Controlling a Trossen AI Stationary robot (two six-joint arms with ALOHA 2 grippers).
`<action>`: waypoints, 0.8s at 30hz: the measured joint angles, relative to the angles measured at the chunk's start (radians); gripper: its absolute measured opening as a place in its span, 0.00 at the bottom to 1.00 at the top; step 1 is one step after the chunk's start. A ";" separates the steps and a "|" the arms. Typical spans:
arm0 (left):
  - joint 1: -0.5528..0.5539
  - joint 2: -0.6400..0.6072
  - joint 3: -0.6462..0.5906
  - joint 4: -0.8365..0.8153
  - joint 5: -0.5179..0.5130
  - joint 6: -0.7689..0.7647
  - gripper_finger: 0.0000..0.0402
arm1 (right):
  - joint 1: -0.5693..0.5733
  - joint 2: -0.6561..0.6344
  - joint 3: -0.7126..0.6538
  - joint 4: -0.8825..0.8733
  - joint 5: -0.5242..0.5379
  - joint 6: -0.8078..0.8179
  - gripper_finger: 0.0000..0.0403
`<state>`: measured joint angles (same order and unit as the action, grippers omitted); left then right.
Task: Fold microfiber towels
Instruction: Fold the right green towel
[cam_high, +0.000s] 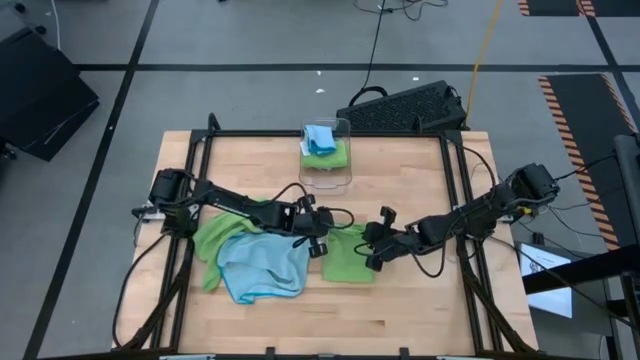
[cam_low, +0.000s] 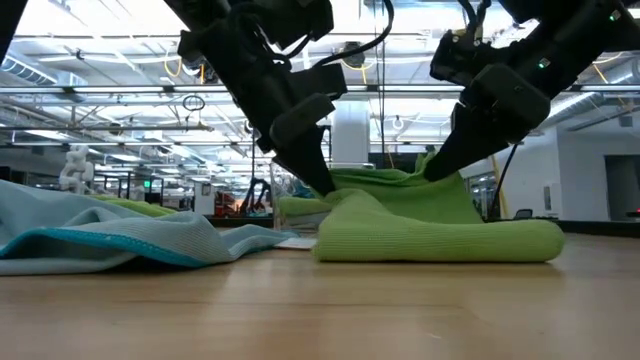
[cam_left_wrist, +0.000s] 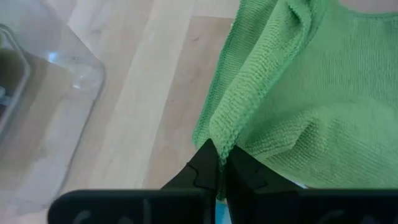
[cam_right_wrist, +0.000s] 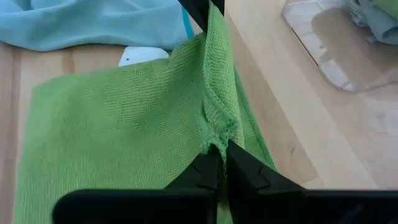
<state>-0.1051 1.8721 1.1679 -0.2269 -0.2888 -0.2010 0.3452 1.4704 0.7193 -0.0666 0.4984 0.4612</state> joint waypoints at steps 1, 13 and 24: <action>0.000 0.000 0.000 -0.001 -0.002 0.007 0.06 | -0.004 0.000 0.000 -0.008 0.001 0.008 0.06; 0.021 0.000 0.000 -0.001 -0.086 -0.025 0.44 | -0.047 0.000 0.000 -0.087 0.083 0.129 0.40; -0.022 -0.007 0.000 0.016 -0.105 -0.049 0.55 | 0.015 -0.136 0.001 -0.335 0.213 0.276 0.41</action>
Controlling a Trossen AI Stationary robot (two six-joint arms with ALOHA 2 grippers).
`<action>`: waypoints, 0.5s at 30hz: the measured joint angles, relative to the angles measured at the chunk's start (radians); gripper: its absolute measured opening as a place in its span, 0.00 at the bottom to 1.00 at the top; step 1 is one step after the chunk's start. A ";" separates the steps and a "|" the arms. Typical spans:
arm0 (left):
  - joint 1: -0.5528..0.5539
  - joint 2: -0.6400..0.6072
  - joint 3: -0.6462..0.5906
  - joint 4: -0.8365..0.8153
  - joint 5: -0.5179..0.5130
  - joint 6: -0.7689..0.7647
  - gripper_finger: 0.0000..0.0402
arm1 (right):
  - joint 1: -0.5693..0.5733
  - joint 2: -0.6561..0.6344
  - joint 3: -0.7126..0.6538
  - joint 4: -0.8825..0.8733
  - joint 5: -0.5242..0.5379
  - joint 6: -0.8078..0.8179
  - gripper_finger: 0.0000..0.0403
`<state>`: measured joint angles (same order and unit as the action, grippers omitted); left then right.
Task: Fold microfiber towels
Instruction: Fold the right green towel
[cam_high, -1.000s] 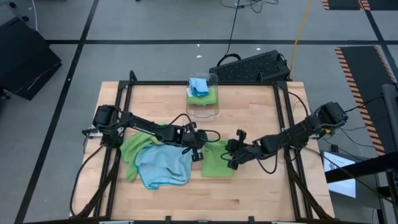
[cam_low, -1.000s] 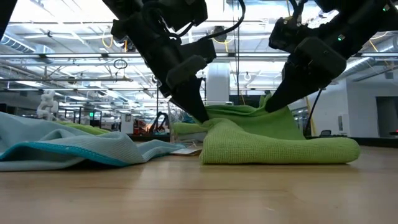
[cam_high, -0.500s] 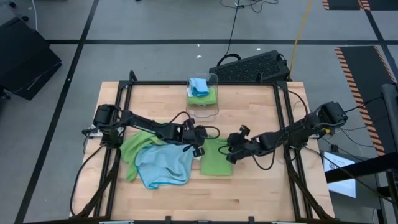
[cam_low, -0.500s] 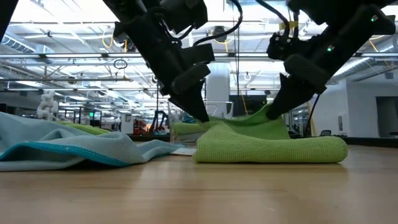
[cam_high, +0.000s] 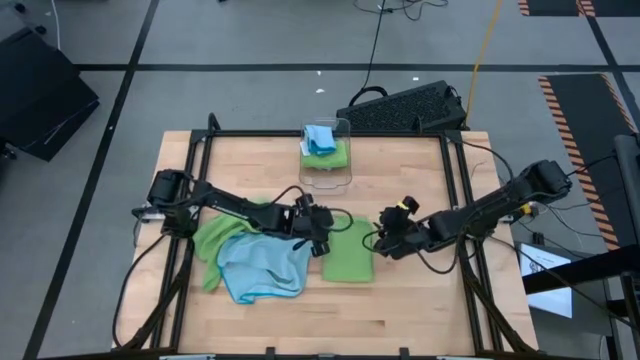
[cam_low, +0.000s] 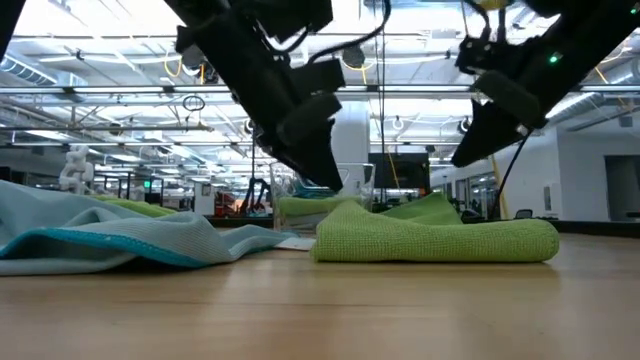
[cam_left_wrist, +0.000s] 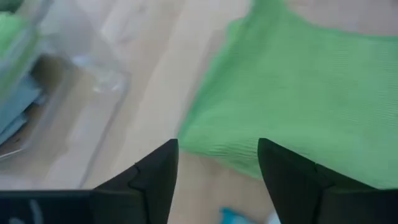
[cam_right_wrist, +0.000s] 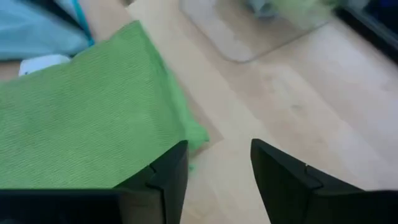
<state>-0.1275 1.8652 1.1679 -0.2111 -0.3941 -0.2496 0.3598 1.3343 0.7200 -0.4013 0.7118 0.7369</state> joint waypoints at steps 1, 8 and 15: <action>-0.010 0.000 0.000 0.008 0.000 0.001 0.54 | 0.005 -0.004 0.000 0.001 0.002 -0.001 0.41; -0.059 0.000 0.000 0.128 -0.040 0.069 0.39 | 0.018 0.081 -0.077 0.465 -0.053 -0.227 0.36; -0.036 0.084 0.001 0.274 0.011 0.106 0.25 | -0.018 0.223 -0.269 1.152 -0.112 -0.452 0.23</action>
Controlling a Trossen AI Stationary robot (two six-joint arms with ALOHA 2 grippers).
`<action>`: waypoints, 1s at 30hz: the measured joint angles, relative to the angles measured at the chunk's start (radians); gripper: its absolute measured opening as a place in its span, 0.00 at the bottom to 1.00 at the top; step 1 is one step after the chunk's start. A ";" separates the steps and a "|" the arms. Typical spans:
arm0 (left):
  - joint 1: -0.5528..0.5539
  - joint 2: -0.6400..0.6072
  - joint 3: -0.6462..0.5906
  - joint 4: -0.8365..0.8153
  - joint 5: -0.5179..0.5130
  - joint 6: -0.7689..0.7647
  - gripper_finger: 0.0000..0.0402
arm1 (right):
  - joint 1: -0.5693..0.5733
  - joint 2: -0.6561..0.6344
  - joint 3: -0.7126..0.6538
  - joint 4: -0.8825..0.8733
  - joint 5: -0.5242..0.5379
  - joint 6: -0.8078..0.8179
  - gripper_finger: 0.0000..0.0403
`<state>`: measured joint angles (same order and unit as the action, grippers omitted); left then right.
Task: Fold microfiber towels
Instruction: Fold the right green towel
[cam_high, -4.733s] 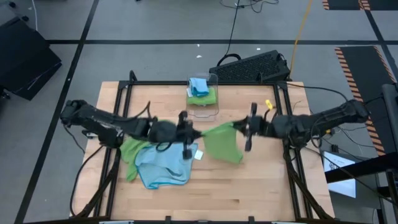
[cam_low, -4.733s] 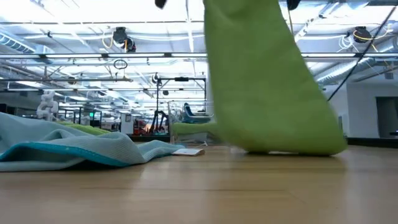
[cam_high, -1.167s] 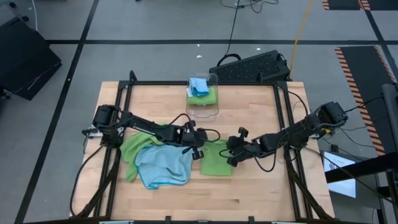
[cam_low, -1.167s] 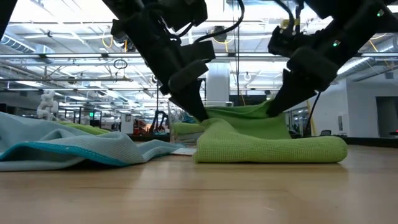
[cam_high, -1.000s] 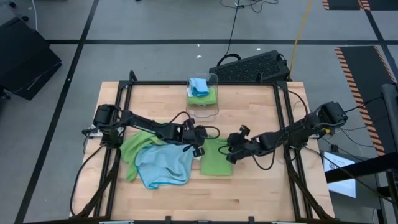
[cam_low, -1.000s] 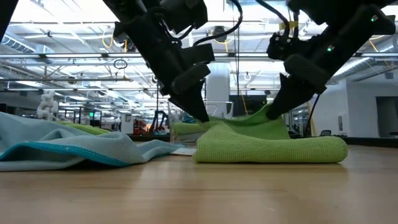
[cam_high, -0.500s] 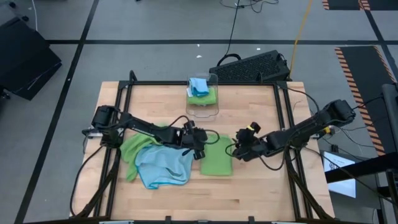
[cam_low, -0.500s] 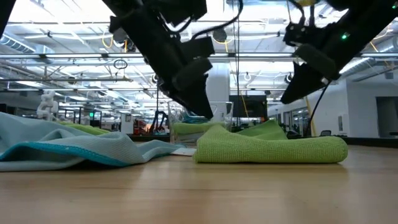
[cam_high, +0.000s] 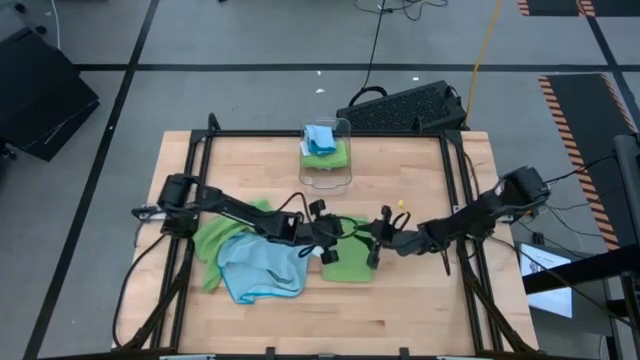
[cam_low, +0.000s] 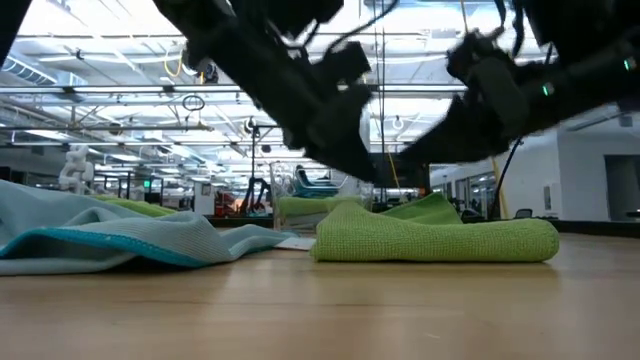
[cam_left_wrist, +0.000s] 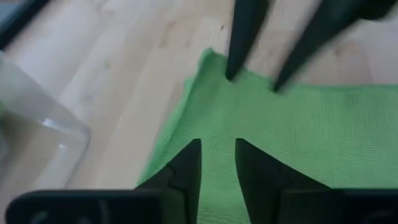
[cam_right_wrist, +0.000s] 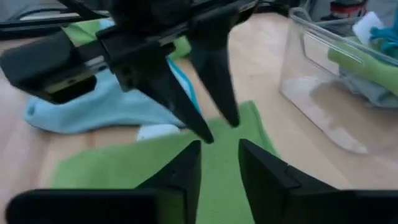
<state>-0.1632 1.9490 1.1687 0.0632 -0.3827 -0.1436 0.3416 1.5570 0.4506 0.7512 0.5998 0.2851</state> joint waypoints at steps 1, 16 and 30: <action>0.002 0.017 0.000 0.011 0.009 -0.007 0.23 | -0.007 0.017 -0.021 0.040 0.001 -0.009 0.21; 0.005 0.061 -0.003 -0.098 0.016 -0.064 0.21 | -0.070 0.249 -0.078 0.111 0.002 0.135 0.00; 0.000 -0.004 0.000 -0.079 -0.011 0.005 0.21 | 0.003 -0.007 -0.098 0.140 -0.053 0.008 0.00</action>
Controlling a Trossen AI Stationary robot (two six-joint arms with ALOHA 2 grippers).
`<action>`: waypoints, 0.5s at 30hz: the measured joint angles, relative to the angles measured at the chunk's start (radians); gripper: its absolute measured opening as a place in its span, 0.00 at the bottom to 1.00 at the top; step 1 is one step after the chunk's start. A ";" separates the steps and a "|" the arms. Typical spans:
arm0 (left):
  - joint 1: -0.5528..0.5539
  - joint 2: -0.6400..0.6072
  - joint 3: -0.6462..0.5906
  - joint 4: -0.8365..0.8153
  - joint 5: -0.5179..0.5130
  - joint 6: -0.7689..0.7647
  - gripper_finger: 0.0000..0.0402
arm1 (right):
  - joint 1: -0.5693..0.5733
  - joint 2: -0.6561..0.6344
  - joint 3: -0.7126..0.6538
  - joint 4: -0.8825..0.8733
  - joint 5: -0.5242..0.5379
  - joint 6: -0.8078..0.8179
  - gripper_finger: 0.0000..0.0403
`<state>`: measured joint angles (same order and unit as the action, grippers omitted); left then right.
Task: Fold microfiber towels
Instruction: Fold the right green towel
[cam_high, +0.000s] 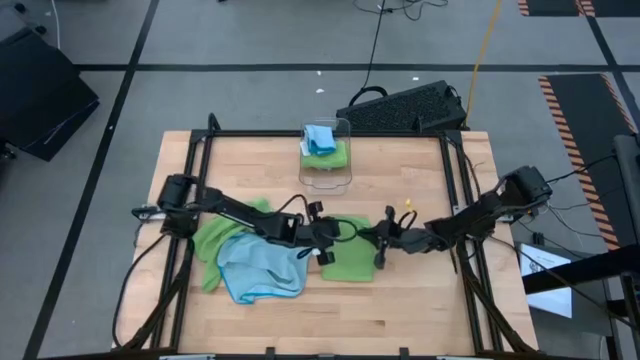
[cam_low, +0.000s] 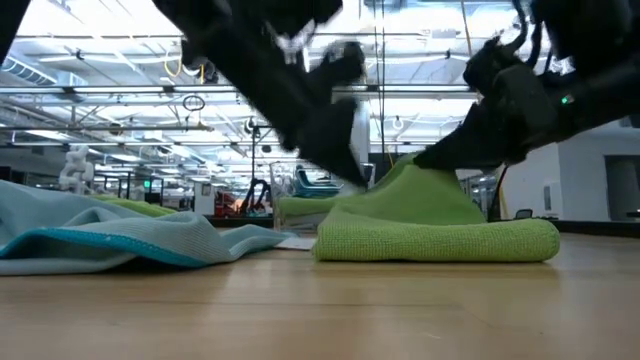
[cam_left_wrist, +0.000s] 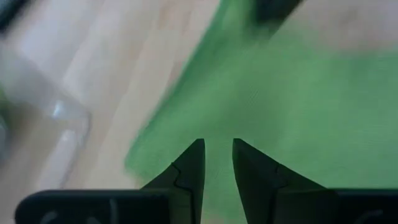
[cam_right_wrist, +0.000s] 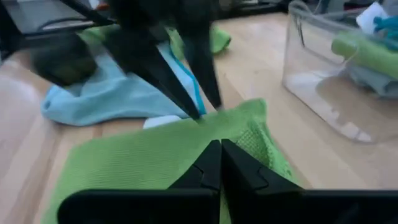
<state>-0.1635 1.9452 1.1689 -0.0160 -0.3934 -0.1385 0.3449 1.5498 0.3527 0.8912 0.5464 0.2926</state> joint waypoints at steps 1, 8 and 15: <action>0.005 0.015 -0.002 -0.019 -0.009 -0.010 0.21 | 0.006 -0.001 0.002 0.003 0.002 -0.001 0.00; 0.038 0.080 -0.002 -0.041 -0.019 -0.079 0.21 | 0.032 0.003 -0.008 -0.115 0.069 0.040 0.04; 0.032 0.064 -0.002 -0.032 -0.008 -0.067 0.21 | 0.033 -0.024 -0.006 -0.140 0.218 0.027 0.32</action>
<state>-0.1310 2.0094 1.1667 -0.0483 -0.4012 -0.2058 0.3776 1.5263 0.3465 0.7513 0.7639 0.3195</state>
